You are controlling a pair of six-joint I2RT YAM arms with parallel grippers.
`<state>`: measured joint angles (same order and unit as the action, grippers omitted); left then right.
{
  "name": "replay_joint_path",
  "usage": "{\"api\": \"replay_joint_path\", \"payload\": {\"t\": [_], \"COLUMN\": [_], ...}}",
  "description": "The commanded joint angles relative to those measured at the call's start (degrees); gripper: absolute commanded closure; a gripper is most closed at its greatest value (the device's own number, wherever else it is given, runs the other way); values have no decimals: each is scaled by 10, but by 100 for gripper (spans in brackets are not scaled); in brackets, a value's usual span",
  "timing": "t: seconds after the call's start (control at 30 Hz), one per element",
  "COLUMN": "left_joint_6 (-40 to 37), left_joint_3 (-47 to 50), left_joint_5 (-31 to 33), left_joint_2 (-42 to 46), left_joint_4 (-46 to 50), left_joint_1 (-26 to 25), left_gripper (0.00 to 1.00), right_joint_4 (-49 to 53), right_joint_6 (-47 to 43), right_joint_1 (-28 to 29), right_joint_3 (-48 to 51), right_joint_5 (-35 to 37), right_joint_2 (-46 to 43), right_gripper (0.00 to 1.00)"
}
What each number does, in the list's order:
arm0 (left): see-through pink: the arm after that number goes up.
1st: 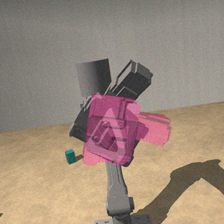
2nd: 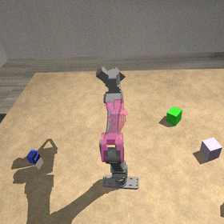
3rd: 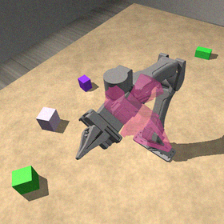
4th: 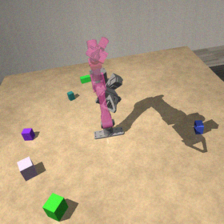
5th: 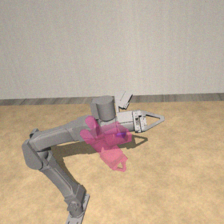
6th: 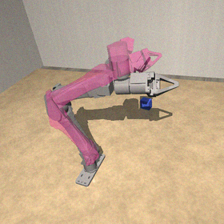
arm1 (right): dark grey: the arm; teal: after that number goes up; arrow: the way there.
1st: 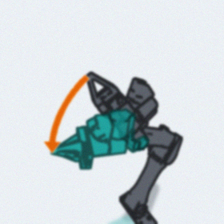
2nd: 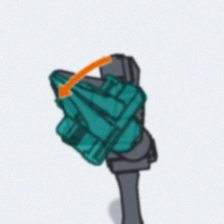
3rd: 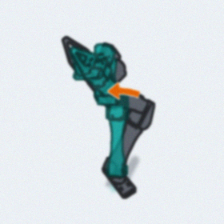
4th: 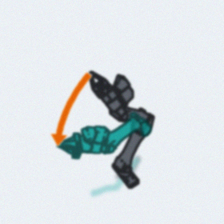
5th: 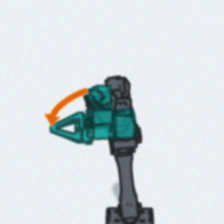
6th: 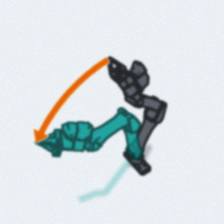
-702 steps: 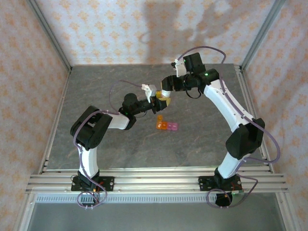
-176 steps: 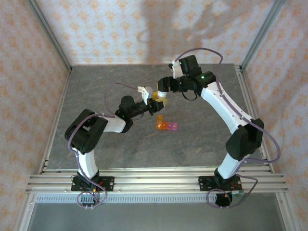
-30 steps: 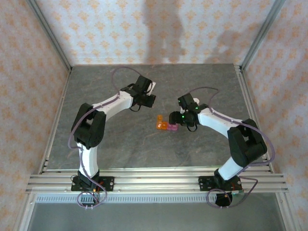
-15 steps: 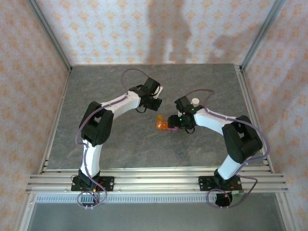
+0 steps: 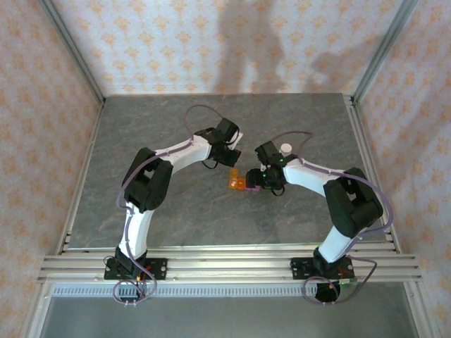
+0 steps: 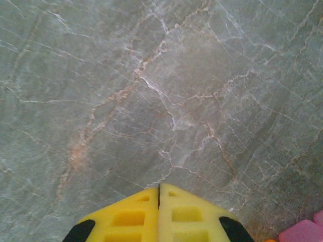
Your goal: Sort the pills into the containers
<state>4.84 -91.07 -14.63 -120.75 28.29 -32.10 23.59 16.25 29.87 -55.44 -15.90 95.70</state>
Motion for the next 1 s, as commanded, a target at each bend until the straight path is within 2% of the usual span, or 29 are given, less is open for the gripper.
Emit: {"api": "replay_joint_path", "payload": {"t": [0.0, 0.5, 0.97], "left_joint_6": [-3, 5, 40], "left_joint_3": [-18, 38, 143], "left_joint_5": [-13, -44, -39], "left_joint_2": [-6, 46, 110], "left_joint_4": [27, 15, -56], "left_joint_1": [-6, -18, -37], "left_gripper": [100, 100, 100], "right_joint_4": [9, 5, 4], "right_joint_6": [10, 21, 26], "right_joint_1": [3, 3, 3], "right_joint_3": [14, 19, 17], "right_joint_5": [32, 37, 36], "right_joint_2": [8, 17, 25], "right_gripper": [26, 27, 27]}}
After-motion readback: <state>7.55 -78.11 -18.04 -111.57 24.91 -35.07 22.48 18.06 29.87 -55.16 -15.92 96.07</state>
